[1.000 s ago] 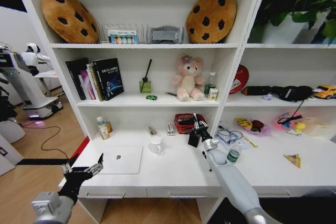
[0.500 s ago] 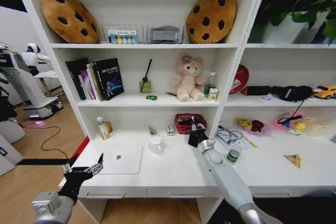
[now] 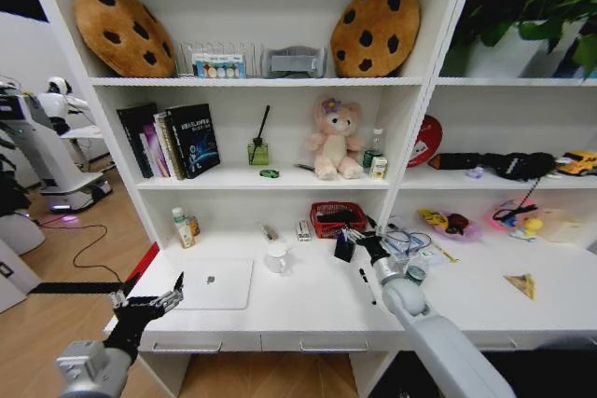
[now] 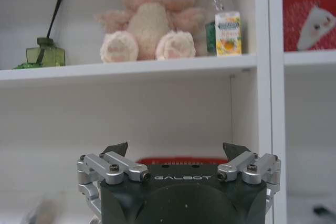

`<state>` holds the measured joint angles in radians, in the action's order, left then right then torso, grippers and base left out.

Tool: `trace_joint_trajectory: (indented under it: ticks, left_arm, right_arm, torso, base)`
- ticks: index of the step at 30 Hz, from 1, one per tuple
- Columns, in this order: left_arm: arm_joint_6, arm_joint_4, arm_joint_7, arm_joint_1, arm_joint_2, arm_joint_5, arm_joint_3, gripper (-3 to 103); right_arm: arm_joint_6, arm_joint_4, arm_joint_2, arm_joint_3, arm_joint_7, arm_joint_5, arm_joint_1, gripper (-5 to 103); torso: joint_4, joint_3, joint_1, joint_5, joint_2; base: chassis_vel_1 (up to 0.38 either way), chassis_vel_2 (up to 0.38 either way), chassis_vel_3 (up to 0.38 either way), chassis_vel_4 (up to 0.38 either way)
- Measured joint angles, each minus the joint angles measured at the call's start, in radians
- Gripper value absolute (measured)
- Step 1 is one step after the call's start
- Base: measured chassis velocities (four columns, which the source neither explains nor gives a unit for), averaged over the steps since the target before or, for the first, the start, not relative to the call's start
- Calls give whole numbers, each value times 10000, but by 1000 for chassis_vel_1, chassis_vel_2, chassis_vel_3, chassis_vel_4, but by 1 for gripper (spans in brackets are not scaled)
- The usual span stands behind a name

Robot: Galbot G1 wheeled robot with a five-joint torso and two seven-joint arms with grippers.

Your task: Organize the objects on the table.

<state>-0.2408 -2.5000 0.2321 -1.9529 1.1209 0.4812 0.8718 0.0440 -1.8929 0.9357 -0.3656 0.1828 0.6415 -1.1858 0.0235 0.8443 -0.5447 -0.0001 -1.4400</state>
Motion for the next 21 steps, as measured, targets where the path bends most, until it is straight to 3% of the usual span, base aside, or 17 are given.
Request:
trace_joint_trajectory:
  ticks: [1, 4, 9, 14, 21]
  left_arm:
    - [0, 0, -3, 0, -1, 0, 0, 100]
    - [0, -1, -4, 1, -1, 0, 0, 100]
    - [0, -1, -3, 1, -1, 0, 0, 100]
    - [0, -1, -4, 1, -1, 1, 0, 100]
    - [0, -1, -3, 1, -1, 0, 0, 100]
  right_arm:
    - [1099, -1250, -215, -643, 380, 1087, -1340, 100]
    - [1738, -1717, -176, -1146, 492, 1615, -2381, 100]
    - [2219, -1058, 26, -1349, 297, 1552, -2832, 100]
    - [2610, 301, 27, -1177, -90, 1593, -2113, 100]
    - [2631, 1328, 27, -755, -518, 1483, -1388, 100]
  torso:
    - [1, 0, 0, -1, 1]
    - [4, -1, 1, -3, 0]
    - [-2, 1, 1, 4, -1]
    - [-3, 3, -1, 2, 1]
    - [0, 3, -1, 1, 3]
  base:
    - [0, 0, 0, 0]
    - [0, 0, 0, 0]
    - [0, 0, 0, 0]
    - [0, 0, 0, 0]
    - [0, 0, 0, 0]
